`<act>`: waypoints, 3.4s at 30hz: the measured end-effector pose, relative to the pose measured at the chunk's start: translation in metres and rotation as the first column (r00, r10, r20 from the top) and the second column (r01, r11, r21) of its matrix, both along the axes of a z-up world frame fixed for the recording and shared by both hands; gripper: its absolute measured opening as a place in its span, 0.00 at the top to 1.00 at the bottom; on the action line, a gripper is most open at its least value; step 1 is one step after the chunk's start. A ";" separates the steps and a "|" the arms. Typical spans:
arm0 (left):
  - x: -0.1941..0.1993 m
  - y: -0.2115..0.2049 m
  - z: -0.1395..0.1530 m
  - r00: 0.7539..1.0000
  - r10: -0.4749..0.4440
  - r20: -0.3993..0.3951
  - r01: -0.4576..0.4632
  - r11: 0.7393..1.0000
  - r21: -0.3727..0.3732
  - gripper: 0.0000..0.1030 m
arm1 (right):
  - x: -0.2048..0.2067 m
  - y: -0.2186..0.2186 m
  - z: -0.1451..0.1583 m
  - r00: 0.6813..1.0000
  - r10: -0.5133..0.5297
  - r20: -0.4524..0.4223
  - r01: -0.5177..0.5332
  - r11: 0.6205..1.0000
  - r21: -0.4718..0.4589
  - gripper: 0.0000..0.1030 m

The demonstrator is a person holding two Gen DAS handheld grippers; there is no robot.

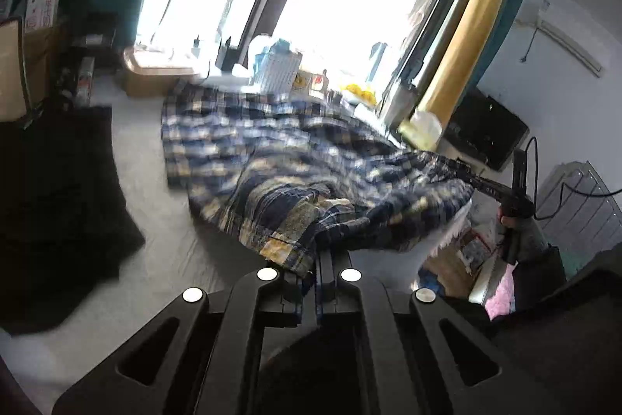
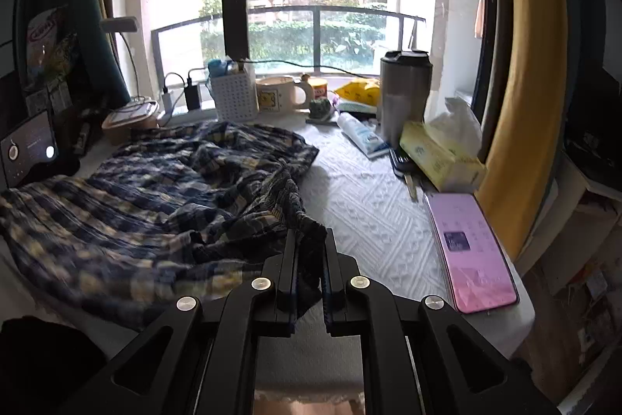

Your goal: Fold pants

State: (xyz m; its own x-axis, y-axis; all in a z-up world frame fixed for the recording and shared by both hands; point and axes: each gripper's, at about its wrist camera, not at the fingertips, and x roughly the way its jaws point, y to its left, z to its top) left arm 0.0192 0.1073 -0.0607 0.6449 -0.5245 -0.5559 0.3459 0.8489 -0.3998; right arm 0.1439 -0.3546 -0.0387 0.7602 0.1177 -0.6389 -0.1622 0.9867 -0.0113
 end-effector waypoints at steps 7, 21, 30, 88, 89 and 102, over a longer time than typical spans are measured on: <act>-0.006 -0.017 -0.053 0.971 -0.074 -0.229 0.078 0.997 0.010 0.98 | -0.003 -0.009 -0.042 0.994 -0.058 -0.097 0.057 0.998 -0.012 0.91; -0.018 -0.036 -0.052 0.956 -0.163 -0.243 0.163 0.986 -0.017 0.98 | -0.005 -0.020 -0.047 0.994 -0.068 -0.081 0.066 0.997 -0.030 0.91; -0.014 -0.011 -0.025 0.989 -0.088 -0.119 0.093 0.995 0.038 0.98 | -0.018 -0.018 -0.028 1.000 0.010 -0.007 -0.009 1.000 0.022 0.85; 0.009 -0.007 0.075 0.921 0.125 0.369 -0.115 0.992 -0.049 0.98 | -0.011 0.032 0.021 0.929 0.149 0.338 -0.139 0.989 -0.052 0.87; 0.015 -0.006 0.080 0.915 0.129 0.382 -0.119 0.992 -0.050 0.98 | -0.006 0.033 0.024 0.928 0.137 0.347 -0.132 0.990 -0.037 0.87; 0.125 0.008 0.089 0.929 0.111 0.354 -0.130 0.991 0.030 0.98 | 0.094 0.045 0.058 0.946 0.029 0.323 -0.024 1.000 -0.019 0.87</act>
